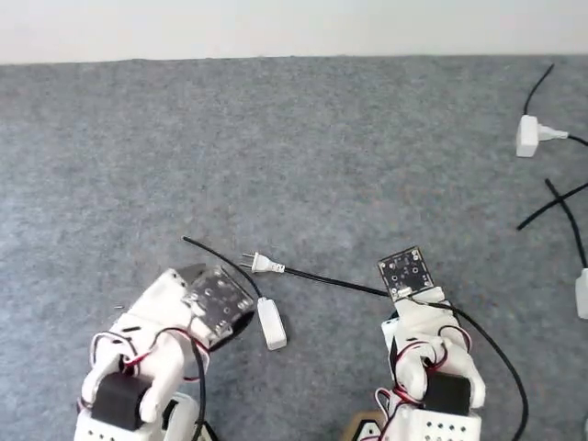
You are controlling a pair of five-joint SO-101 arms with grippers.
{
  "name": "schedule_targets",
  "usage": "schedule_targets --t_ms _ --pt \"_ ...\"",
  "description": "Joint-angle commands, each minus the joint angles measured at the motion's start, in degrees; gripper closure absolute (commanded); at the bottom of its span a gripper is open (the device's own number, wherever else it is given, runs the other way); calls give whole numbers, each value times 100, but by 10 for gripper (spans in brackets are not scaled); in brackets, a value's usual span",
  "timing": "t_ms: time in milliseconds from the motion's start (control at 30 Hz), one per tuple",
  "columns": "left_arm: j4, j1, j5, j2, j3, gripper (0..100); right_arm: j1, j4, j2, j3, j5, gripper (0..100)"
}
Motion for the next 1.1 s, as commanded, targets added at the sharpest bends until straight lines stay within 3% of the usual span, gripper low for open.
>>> schedule_targets --t_ms 0,167,467,567,833,933,1067 --pt "-132 589 -176 -79 136 671 -171 48 -57 -273 -70 834" --pt "-114 1653 -519 -53 180 671 -576 -242 -57 246 -70 834" --pt "-211 2435 -1538 -53 901 671 -593 -418 -57 440 -290 834" --pt "-563 2356 -1565 -62 1270 671 -593 -435 -57 440 -308 834" --pt "-1433 1380 -2426 -62 1921 671 -585 -418 -57 440 -308 834" --pt "-1495 993 -2945 -53 2018 671 -585 -418 -57 440 -308 834" --pt "-1196 1178 -3420 -53 2000 671 -585 -409 -57 448 -308 834"
